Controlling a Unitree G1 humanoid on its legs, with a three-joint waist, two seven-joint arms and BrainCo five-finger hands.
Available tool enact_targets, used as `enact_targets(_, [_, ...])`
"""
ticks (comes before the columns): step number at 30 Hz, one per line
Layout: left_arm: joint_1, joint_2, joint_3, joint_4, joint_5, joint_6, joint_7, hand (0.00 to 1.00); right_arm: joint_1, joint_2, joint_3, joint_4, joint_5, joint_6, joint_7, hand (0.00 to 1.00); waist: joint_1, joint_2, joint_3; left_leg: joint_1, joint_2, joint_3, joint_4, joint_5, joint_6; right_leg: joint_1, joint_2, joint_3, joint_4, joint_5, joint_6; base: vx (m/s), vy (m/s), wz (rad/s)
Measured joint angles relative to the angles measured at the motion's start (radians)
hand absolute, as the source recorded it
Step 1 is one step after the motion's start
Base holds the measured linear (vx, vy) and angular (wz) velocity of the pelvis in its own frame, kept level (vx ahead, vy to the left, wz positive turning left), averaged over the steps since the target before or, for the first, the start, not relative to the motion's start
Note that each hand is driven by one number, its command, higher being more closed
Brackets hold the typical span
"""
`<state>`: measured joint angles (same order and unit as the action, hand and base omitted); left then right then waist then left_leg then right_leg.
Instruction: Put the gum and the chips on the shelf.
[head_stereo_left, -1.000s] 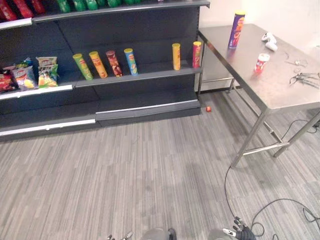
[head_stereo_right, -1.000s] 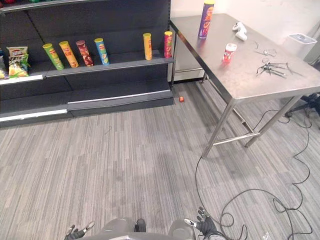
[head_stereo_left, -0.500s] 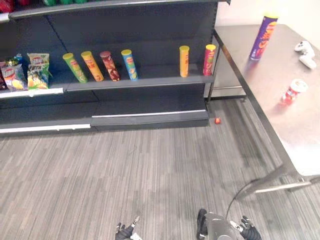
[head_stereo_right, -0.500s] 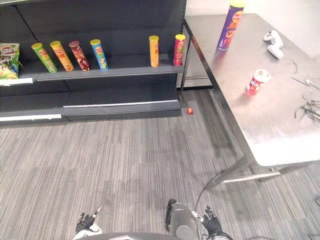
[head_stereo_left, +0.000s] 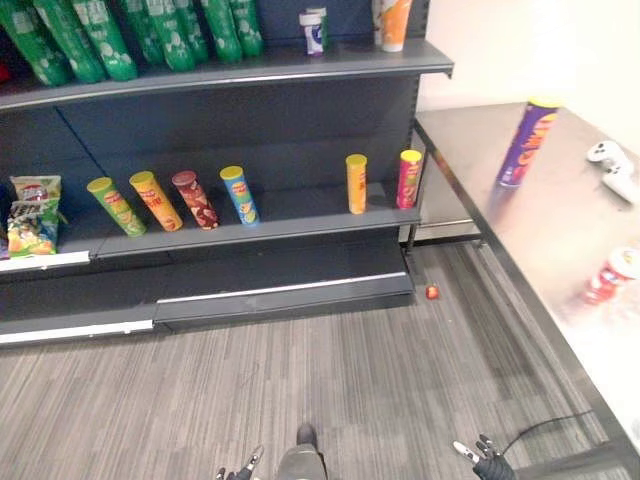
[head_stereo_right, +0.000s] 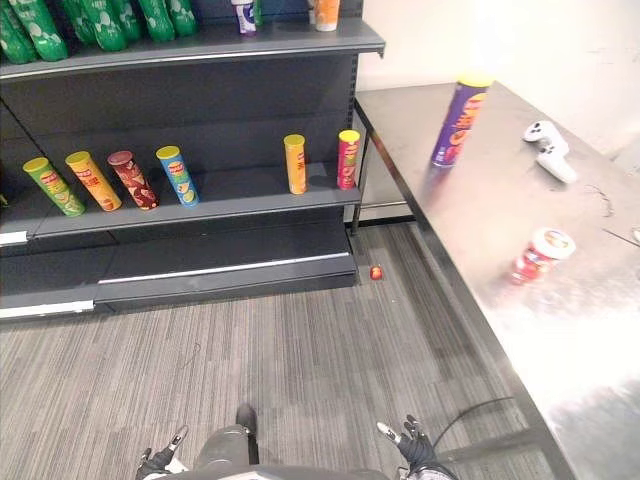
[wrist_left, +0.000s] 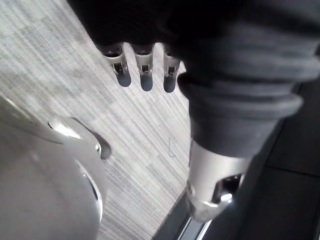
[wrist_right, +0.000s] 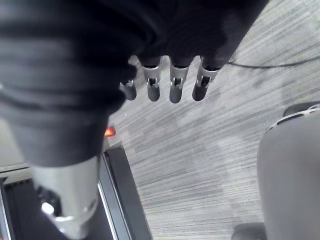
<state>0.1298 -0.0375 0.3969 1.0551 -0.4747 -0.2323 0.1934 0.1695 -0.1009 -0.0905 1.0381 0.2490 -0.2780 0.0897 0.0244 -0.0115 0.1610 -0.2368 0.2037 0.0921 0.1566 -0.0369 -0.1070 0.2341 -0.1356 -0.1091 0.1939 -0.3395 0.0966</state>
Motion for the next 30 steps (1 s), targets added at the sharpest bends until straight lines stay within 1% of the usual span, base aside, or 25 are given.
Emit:
enact_targets(1, [0.0,0.012,-0.007,0.001,0.0,0.0,0.001,0.0,-0.002,0.003,0.005,0.006,0.005,0.002,0.001,0.0,0.007,-0.004,-0.006,0.002,-0.017,0.007,0.029,0.056,-0.015,0.009,-0.015,0.036,0.004,-0.019,-0.006,0.32,0.375,-0.41])
enact_targets(2, [0.004,0.022,-0.008,0.0,0.002,-0.001,0.003,0.0,-0.004,0.014,0.009,0.013,0.007,0.002,0.002,0.0,0.007,-0.018,-0.007,0.0,-0.03,0.01,0.057,0.059,-0.014,0.011,-0.026,0.077,0.003,-0.023,-0.017,0.4,0.404,-0.53])
enact_targets(3, [0.013,0.049,-0.013,0.012,0.01,-0.002,0.02,0.0,-0.033,0.048,0.016,0.022,0.007,0.003,0.003,0.0,0.007,-0.042,-0.008,-0.02,-0.04,0.006,0.143,0.029,-0.014,-0.001,-0.03,0.174,0.033,-0.004,-0.036,0.4,0.378,-0.57])
enact_targets(5, [0.014,0.083,-0.022,0.045,0.011,0.013,0.042,0.0,-0.051,0.098,0.011,0.044,-0.006,0.003,0.004,0.0,0.006,-0.077,-0.02,-0.016,-0.056,0.014,0.219,-0.052,-0.008,-0.025,-0.04,0.25,0.091,0.037,-0.029,0.32,0.305,-0.51])
enact_targets(6, [0.015,0.089,-0.027,0.056,0.011,0.021,0.046,0.0,-0.055,0.1,0.008,0.052,-0.009,0.003,0.004,0.0,0.005,-0.081,-0.023,-0.004,-0.056,0.027,0.23,-0.067,-0.002,-0.03,-0.043,0.262,0.111,0.05,-0.029,0.26,0.21,-0.57])
enact_targets(7, [0.011,0.098,-0.046,0.082,0.019,0.038,0.058,0.0,-0.065,0.1,-0.022,0.073,-0.011,0.004,-0.002,0.0,0.005,-0.084,-0.025,0.036,-0.059,0.062,0.236,-0.093,0.007,-0.049,-0.054,0.28,0.175,0.084,-0.028,0.32,0.238,-0.74])
enact_targets(8, [0.012,0.102,-0.061,0.112,0.02,0.056,0.066,0.0,-0.062,0.096,-0.055,0.079,-0.011,0.004,-0.018,0.0,0.004,-0.079,-0.023,0.095,-0.069,0.098,0.226,-0.105,0.029,-0.076,-0.071,0.283,0.265,0.129,-0.028,0.31,0.229,-0.8])
enact_targets(9, [0.011,0.103,-0.062,0.122,0.02,0.061,0.073,0.0,-0.055,0.094,-0.067,0.079,-0.009,0.004,-0.023,0.0,0.003,-0.076,-0.024,0.125,-0.074,0.118,0.219,-0.111,0.038,-0.097,-0.082,0.281,0.319,0.156,-0.03,0.33,0.264,-0.9])
enact_targets(10, [0.014,0.112,-0.079,0.134,0.021,0.068,0.082,0.0,-0.053,0.087,-0.094,0.078,-0.004,-0.002,-0.03,0.0,0.0,-0.067,-0.023,0.186,-0.084,0.16,0.196,-0.121,0.056,-0.148,-0.111,0.261,0.431,0.218,-0.037,0.28,0.229,-0.96])
enact_targets(11, [0.015,0.116,-0.094,0.138,0.022,0.069,0.089,0.0,-0.054,0.073,-0.099,0.078,-0.006,-0.018,-0.037,0.0,-0.014,-0.054,-0.022,0.243,-0.087,0.207,0.175,-0.13,0.071,-0.192,-0.152,0.206,0.516,0.281,-0.036,0.25,0.218,-0.97])
enact_targets(12, [0.014,0.119,-0.101,0.137,0.022,0.069,0.096,0.0,-0.055,0.068,-0.098,0.078,-0.006,-0.026,-0.038,0.0,-0.025,-0.046,-0.022,0.264,-0.086,0.227,0.167,-0.134,0.075,-0.207,-0.17,0.174,0.539,0.308,-0.033,0.15,0.145,-1.05])
enact_targets(13, [0.01,0.126,-0.108,0.135,0.022,0.068,0.111,0.0,-0.061,0.066,-0.098,0.078,-0.007,-0.04,-0.039,0.0,-0.036,-0.034,-0.021,0.304,-0.084,0.261,0.149,-0.134,0.076,-0.238,-0.2,0.107,0.55,0.321,-0.039,0.12,0.105,-1.36])
enact_targets(14, [0.003,0.144,-0.108,0.136,0.018,0.068,0.118,0.0,-0.071,0.069,-0.094,0.078,-0.009,-0.05,-0.037,0.0,-0.039,-0.022,-0.022,0.326,-0.075,0.264,0.134,-0.134,0.076,-0.269,-0.209,0.05,0.54,0.308,-0.058,0.09,0.076,-1.55])
enact_targets(15, [0.001,0.154,-0.106,0.135,0.015,0.068,0.118,0.0,-0.073,0.07,-0.091,0.077,-0.01,-0.056,-0.037,0.0,-0.041,-0.015,-0.024,0.332,-0.072,0.265,0.124,-0.133,0.075,-0.283,-0.208,0.021,0.527,0.303,-0.066,0.05,0.018,-1.7])
enact_targets(16, [-0.011,0.173,-0.105,0.135,0.011,0.067,0.116,0.0,-0.078,0.066,-0.087,0.077,-0.011,-0.064,-0.036,0.0,-0.05,-0.005,-0.028,0.335,-0.056,0.271,0.094,-0.129,0.069,-0.296,-0.206,-0.041,0.477,0.291,-0.064,0.02,-0.019,-1.64])
enact_targets(17, [-0.032,0.189,-0.103,0.132,0.002,0.063,0.113,0.0,-0.086,0.062,-0.081,0.077,-0.014,-0.064,-0.038,0.0,-0.051,0.0,-0.026,0.339,-0.04,0.296,0.046,-0.114,0.046,-0.311,-0.198,-0.115,0.41,0.283,-0.052,0.02,-0.04,-1.59])
enact_targets(18, [-0.044,0.193,-0.103,0.129,-0.01,0.06,0.112,0.0,-0.091,0.059,-0.078,0.078,-0.014,-0.063,-0.039,0.0,-0.05,-0.002,-0.025,0.345,-0.033,0.311,0.018,-0.103,0.033,-0.314,-0.191,-0.152,0.377,0.281,-0.048,0.01,-0.078,-1.51])
enact_targets(19, [-0.069,0.194,-0.103,0.127,-0.028,0.047,0.104,0.0,-0.093,0.052,-0.072,0.078,-0.014,-0.063,-0.043,0.0,-0.05,0.002,-0.02,0.356,-0.017,0.342,-0.031,-0.078,0.024,-0.306,-0.172,-0.224,0.304,0.281,-0.047,0.0,-0.098,-1.34])
enact_targets(20, [-0.081,0.191,-0.108,0.126,-0.032,0.033,0.085,0.0,-0.093,0.044,-0.068,0.077,-0.014,-0.065,-0.045,0.0,-0.055,0.001,-0.015,0.372,-0.013,0.381,-0.069,-0.048,0.023,-0.293,-0.16,-0.283,0.232,0.281,-0.046,-0.01,-0.108,-1.28])
enact_targets(23, [-0.098,0.142,-0.138,0.115,-0.028,0.013,0.059,0.0,-0.081,0.02,-0.057,0.079,-0.015,-0.064,-0.043,0.0,-0.058,0.008,-0.008,0.416,-0.006,0.437,-0.109,-0.026,0.015,-0.251,-0.124,-0.356,0.099,0.282,-0.044,-0.04,-0.139,-0.98])
enact_targets(25, [-0.096,0.115,-0.16,0.114,-0.024,0.01,0.055,0.0,-0.062,0.006,-0.056,0.078,-0.017,-0.064,-0.041,0.0,-0.058,0.009,-0.007,0.436,-0.003,0.471,-0.125,-0.017,0.0,-0.226,-0.098,-0.361,0.024,0.284,-0.041,-0.08,-0.091,-0.67])
enact_targets(26, [-0.094,0.105,-0.167,0.113,-0.023,0.01,0.055,0.0,-0.056,0.002,-0.051,0.078,-0.021,-0.063,-0.041,0.0,-0.058,0.009,-0.007,0.438,-0.003,0.479,-0.132,-0.016,-0.002,-0.218,-0.085,-0.357,-0.014,0.29,-0.031,-0.1,-0.093,-0.43])
enact_targets(27, [-0.09,0.095,-0.173,0.113,-0.021,0.011,0.057,0.0,-0.048,-0.001,-0.05,0.078,-0.037,-0.063,-0.041,0.0,-0.059,0.01,-0.007,0.436,-0.001,0.478,-0.139,-0.015,-0.004,-0.211,-0.065,-0.351,-0.075,0.311,0.004,-0.1,-0.088,-0.33])
enact_targets(29, [-0.076,0.094,-0.181,0.111,-0.012,0.018,0.066,0.0,-0.042,-0.002,-0.05,0.078,-0.043,-0.063,-0.041,0.0,-0.069,0.011,-0.003,0.433,0.007,0.477,-0.138,-0.016,-0.007,-0.204,-0.048,-0.346,-0.109,0.324,0.01,-0.14,-0.075,-0.13])
enact_targets(30, [-0.055,0.094,-0.181,0.099,-0.011,0.026,0.073,0.0,-0.04,-0.002,-0.049,0.078,-0.045,-0.063,-0.041,0.0,-0.076,0.013,-0.002,0.433,0.02,0.478,-0.123,-0.028,-0.024,-0.197,-0.038,-0.34,-0.126,0.323,0.006,-0.16,-0.045,-0.08])
